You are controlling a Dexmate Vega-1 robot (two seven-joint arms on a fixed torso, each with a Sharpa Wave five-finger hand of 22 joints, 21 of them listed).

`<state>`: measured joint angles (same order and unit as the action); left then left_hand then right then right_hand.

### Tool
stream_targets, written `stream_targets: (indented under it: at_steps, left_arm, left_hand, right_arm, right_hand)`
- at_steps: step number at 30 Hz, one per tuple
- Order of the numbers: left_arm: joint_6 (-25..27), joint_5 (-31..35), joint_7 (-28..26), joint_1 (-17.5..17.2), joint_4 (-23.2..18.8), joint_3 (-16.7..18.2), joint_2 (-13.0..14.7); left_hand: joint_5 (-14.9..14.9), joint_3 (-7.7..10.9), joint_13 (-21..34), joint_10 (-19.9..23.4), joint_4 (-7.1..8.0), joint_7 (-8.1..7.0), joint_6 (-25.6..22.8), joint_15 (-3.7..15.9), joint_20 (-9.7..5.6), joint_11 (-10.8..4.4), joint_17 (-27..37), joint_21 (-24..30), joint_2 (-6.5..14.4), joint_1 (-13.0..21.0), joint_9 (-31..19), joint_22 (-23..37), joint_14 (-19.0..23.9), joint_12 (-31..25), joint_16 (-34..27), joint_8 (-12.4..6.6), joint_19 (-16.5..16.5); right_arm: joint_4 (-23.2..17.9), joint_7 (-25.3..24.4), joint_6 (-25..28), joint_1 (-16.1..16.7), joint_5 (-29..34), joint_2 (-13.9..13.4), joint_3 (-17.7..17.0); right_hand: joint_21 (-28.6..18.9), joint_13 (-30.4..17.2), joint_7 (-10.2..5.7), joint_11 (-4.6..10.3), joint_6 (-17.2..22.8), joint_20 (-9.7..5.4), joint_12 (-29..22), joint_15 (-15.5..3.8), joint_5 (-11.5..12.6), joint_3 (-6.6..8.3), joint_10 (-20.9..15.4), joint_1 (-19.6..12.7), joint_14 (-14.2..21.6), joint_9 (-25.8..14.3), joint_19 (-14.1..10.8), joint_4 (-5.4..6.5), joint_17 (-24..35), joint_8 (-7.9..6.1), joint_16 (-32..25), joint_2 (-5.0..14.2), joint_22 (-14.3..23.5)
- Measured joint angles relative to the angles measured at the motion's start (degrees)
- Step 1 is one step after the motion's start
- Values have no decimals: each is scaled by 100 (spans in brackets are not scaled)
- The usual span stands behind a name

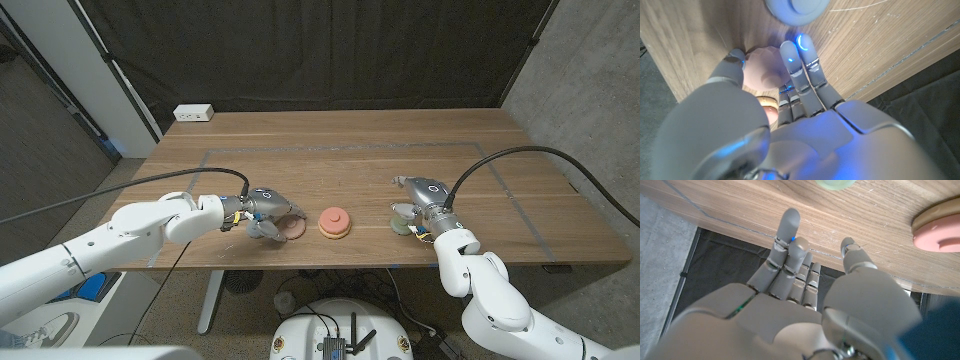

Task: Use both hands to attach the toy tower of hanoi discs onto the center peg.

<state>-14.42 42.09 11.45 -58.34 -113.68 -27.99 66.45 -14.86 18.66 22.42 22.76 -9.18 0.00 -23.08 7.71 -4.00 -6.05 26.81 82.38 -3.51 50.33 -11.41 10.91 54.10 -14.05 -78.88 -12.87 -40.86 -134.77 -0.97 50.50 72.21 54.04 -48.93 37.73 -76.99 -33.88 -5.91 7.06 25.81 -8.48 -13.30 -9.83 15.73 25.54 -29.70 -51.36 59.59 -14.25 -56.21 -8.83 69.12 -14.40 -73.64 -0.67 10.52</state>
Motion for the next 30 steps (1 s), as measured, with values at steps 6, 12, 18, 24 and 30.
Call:
stream_targets:
  at_steps: [6,12,18,24,30]
  left_arm:
    - [57,-25,31,-21,-29,-3,0]
    - [109,-57,53,-52,-68,-3,2]
    - [171,-119,72,-96,-116,23,22]
    - [231,-186,95,-120,-144,52,29]
    - [272,-246,121,-113,-155,65,29]
  left_hand:
    - [-21,31,32,379,-32,24,-325,17,3,-18,0,66,93,93,-19,0,58,-125,-44,-107,-3]
    - [-43,90,107,593,-39,-6,-576,54,-40,57,14,133,127,191,-37,0,185,-212,-134,-168,-145]
    - [-63,104,145,748,-55,-8,-785,89,-45,94,8,193,134,288,-61,0,271,-296,-187,-223,-234]
    - [-83,153,171,835,-54,-11,-869,150,-81,140,31,240,134,396,-70,1,405,-298,-250,-243,-309]
    - [-105,152,195,861,-54,11,-933,178,-91,165,44,240,135,423,-72,1,451,-336,-294,-243,-360]
  right_arm:
    - [8,-75,-24,31,-87,-6,-40]
    - [22,-140,-59,43,-173,-10,-65]
    - [29,-202,-82,40,-264,-24,-77]
    - [29,-213,-69,14,-318,-31,-78]
    - [23,-211,-5,-15,-356,-51,-59]
  right_hand:
    - [0,0,10,0,9,0,0,0,0,7,0,23,0,0,0,7,0,0,0,23,0]
    - [-32,1,9,-32,9,-1,0,0,23,7,-32,24,0,0,-1,7,-11,0,0,24,0]
    - [-45,-26,9,-9,9,-1,0,0,45,7,-53,69,0,0,-1,7,0,0,0,69,0]
    - [-45,-22,9,-40,9,-1,0,-10,45,7,-83,69,33,1,-1,7,27,0,0,69,0]
    - [-45,-25,9,-40,9,-1,0,-31,45,6,-83,68,75,1,-1,7,54,0,0,69,0]
